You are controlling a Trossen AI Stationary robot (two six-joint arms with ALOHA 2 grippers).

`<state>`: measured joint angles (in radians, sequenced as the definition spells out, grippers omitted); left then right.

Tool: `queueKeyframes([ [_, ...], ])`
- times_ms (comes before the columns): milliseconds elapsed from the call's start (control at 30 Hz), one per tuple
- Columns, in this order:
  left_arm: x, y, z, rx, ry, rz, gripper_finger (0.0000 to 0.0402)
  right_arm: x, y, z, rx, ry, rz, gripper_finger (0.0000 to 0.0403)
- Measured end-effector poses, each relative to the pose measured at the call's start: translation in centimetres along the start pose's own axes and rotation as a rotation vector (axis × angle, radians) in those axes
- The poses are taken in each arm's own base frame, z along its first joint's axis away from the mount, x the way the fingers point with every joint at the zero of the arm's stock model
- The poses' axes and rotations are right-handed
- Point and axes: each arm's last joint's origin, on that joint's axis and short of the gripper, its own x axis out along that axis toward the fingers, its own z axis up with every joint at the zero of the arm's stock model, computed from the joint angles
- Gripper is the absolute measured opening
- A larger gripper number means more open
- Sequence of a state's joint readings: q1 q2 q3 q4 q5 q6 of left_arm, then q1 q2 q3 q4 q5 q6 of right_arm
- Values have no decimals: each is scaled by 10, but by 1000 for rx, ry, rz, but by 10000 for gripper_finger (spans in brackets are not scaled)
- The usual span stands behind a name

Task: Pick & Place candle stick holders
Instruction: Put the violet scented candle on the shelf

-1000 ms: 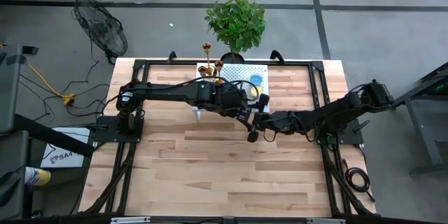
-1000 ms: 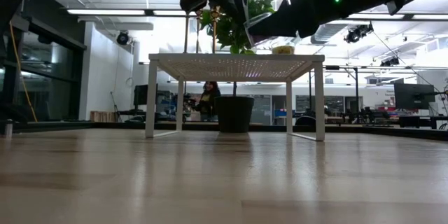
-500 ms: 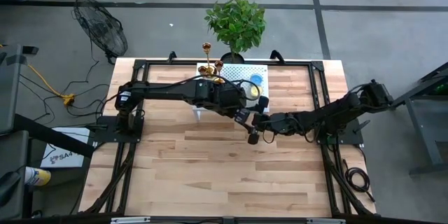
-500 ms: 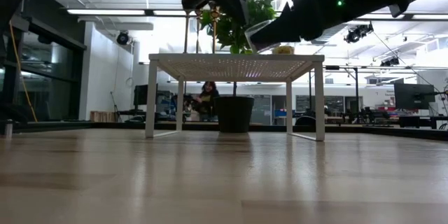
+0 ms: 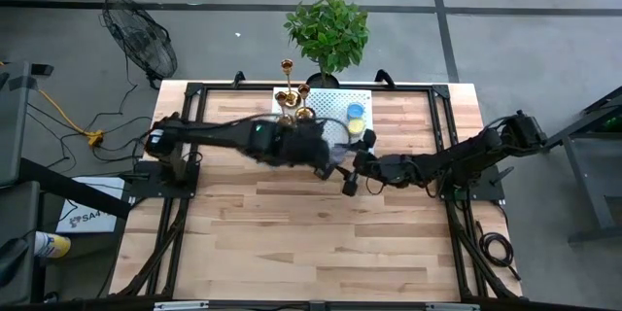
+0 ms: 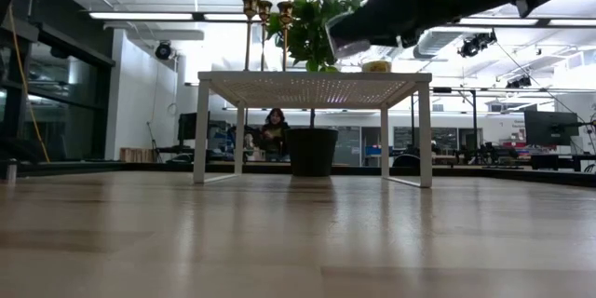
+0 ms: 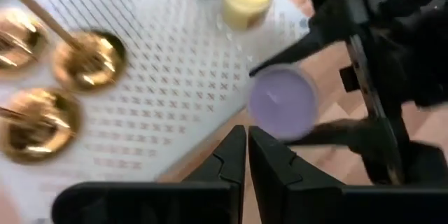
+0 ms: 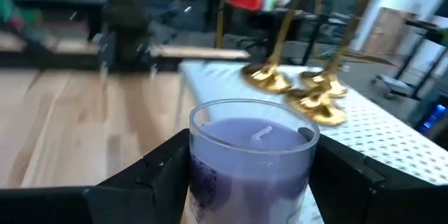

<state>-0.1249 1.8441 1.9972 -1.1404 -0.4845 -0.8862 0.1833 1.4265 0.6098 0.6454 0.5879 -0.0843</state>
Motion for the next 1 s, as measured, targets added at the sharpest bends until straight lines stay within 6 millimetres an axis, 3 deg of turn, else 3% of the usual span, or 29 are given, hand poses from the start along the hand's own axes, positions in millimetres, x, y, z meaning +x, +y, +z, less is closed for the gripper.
queueKeyframes([
  [233, -33, -14, -36, 236, -192, 177, 17, -1, -4, 7, 119, -62, -123, 232],
  [533, -57, -11, -86, 351, -394, 375, 17, 8, 5, 19, 157, -79, -180, 232],
  [900, -49, 6, -114, 422, -408, 425, 17, 50, 39, 12, 182, -32, -354, 232],
  [1000, -57, 17, -126, 441, -419, 407, 17, 60, 45, 15, 163, -32, -426, 232],
])
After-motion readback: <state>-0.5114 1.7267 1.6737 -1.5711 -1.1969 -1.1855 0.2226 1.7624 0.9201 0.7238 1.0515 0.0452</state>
